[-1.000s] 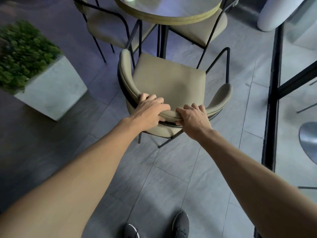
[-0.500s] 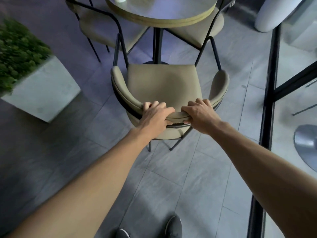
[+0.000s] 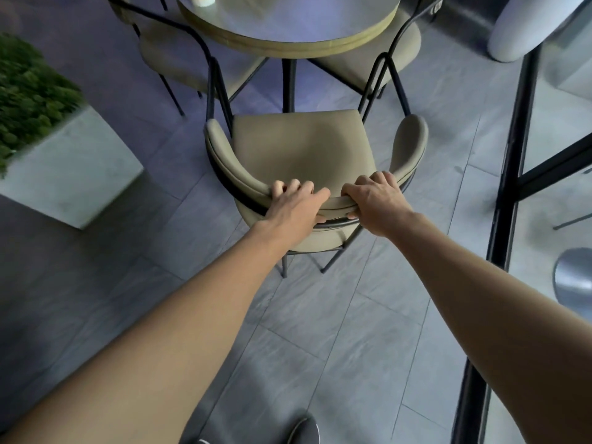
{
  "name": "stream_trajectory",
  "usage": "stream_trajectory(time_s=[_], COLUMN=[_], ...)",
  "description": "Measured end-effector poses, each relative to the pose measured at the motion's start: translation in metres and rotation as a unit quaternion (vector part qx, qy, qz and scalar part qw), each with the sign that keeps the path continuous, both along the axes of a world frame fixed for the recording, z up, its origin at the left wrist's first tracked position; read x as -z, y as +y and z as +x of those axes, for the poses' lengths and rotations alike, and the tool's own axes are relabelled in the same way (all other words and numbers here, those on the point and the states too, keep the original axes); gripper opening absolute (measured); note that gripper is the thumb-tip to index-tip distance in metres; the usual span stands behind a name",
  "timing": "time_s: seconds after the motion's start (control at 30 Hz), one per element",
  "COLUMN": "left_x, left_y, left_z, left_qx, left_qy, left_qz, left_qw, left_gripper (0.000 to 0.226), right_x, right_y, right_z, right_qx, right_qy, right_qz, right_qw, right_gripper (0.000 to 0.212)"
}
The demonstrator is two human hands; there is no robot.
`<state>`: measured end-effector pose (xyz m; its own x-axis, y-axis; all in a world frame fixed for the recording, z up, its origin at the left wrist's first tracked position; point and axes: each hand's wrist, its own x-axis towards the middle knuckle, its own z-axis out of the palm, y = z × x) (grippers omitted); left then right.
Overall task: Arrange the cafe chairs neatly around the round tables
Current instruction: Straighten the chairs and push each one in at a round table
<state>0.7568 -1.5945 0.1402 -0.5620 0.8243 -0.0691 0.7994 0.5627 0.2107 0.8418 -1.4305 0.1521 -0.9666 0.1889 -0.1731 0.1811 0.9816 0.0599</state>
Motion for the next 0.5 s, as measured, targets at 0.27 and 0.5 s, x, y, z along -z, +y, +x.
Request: stream_trajectory(time_s=[0.27,0.5], left_x=[-0.006,0.004], left_y=[0.032,0.058], left_z=[-0.01,-0.014], left_qx=[-0.044,-0.07], left_qy=[0.026,0.061], left_qz=[-0.071,-0.065], left_qw=[0.996,0.994], left_gripper=[0.024,0.021], right_x=[0.002,0.001], right_y=[0.028,0.055], right_z=[-0.02,-0.033], right_qx=[-0.009,-0.018], right_qy=[0.009,-0.003], right_qz=[0.008,0.014], right_qw=[1.0,1.0], right_gripper=[0.032,0.037])
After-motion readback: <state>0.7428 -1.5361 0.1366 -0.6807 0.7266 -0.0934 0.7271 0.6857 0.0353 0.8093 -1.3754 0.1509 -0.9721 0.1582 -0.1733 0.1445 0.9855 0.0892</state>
